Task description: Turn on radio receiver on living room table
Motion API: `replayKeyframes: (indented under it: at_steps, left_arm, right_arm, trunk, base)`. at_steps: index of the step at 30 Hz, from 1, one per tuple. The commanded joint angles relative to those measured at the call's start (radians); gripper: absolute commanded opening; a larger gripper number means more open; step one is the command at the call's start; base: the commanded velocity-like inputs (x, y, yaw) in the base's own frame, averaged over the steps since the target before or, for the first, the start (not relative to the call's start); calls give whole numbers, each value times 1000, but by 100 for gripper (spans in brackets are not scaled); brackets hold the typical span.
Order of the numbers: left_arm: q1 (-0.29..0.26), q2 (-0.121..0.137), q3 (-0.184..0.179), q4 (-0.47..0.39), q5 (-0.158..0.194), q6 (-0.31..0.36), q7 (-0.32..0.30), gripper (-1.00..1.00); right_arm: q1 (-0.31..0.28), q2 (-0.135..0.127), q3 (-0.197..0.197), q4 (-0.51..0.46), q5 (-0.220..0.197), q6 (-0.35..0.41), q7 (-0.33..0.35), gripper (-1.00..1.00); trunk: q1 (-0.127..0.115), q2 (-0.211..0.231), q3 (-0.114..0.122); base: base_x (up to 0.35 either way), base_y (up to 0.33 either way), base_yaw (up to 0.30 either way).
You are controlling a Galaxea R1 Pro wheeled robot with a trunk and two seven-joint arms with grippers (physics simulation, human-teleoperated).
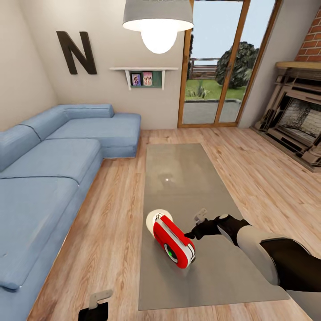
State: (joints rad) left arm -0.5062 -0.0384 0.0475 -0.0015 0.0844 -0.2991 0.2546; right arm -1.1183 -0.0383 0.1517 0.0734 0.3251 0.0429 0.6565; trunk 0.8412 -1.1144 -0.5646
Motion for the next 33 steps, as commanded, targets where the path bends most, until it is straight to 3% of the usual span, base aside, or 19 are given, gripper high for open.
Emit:
replayKeyframes:
  at_steps: [1, 15, 33]
  left_arm:
    - [0, 0, 0, 0, 0, 0, 0, -100]
    - [0, 0, 0, 0, 0, 0, 0, -100]
    - [0, 1, 0, 0, 0, 2, 0, -100]
  right_arm:
    - [0, 0, 0, 0, 0, 0, 0, 100]
    - [0, 0, 0, 0, 0, 0, 0, 100]
    - [0, 0, 0, 0, 0, 0, -1, 100]
  trunk:
    - [-4, 7, 3]
    - [-58, 105, 47]
    - [-127, 231, 103]
  base:
    - [0, 0, 0]
    - [-29, 0, 0]
    - [-314, 0, 0]
